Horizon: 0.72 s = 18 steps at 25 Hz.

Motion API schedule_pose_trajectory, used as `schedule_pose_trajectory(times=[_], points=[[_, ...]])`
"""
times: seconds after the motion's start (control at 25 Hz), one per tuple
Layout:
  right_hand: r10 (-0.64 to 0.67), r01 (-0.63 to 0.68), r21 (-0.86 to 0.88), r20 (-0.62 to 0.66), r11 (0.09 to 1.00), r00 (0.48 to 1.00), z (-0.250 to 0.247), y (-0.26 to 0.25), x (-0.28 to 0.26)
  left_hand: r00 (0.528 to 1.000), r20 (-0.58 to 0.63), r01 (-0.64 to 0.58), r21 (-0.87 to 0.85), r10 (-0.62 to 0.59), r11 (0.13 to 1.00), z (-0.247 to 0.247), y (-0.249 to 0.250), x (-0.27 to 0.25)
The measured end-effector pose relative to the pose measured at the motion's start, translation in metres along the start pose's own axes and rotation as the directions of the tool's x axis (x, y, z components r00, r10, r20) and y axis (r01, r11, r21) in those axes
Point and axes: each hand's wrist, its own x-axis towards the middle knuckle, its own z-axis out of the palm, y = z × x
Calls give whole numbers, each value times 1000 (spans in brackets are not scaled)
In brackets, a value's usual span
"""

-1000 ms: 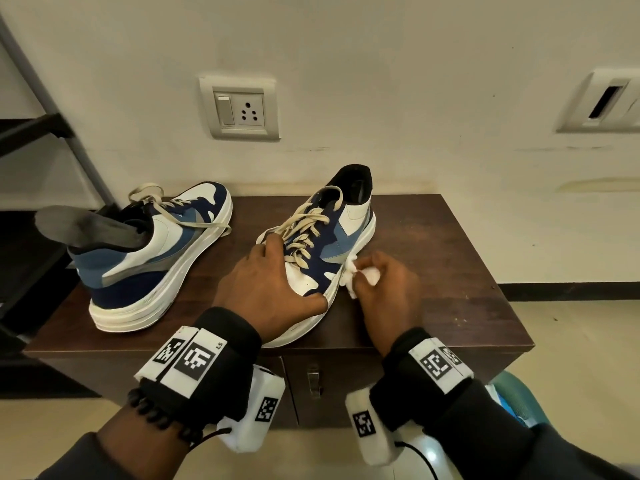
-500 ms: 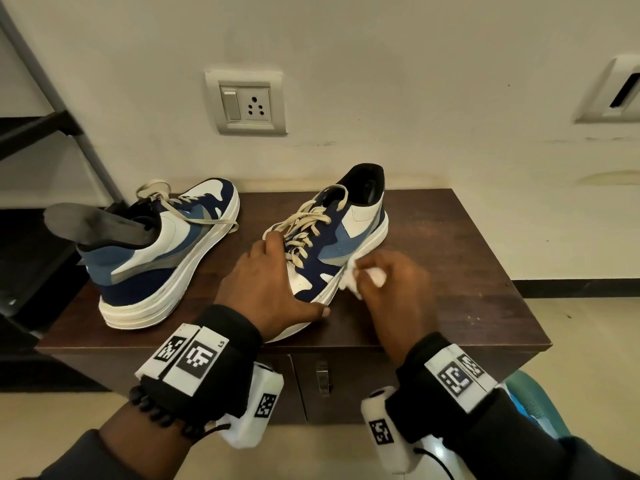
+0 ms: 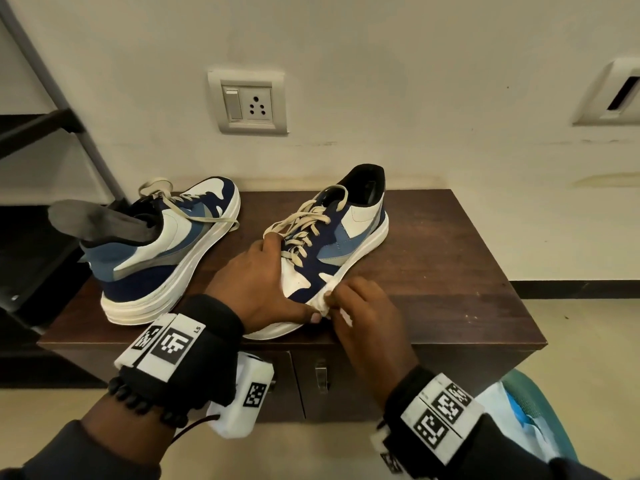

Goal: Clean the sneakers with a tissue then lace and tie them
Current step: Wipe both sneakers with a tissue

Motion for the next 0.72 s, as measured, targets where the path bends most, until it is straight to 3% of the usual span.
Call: schedule_pose_trajectory(times=[0.2, 0.44, 0.56, 0.72], points=[[74, -61, 149, -78, 987, 994, -2, -5, 7, 999, 21, 28, 31, -29, 999, 3, 4, -3], [67, -73, 76, 73, 994, 995, -7, -1, 4, 999, 17, 35, 43, -36, 998, -1, 2, 4], [66, -51, 86, -174, 995, 982, -18, 0, 25, 999, 52, 15, 28, -16, 999, -2, -6, 5], [-48, 44, -20, -215, 999, 975, 0, -3, 41, 997, -79, 12, 222, 6, 975, 3, 5, 5]])
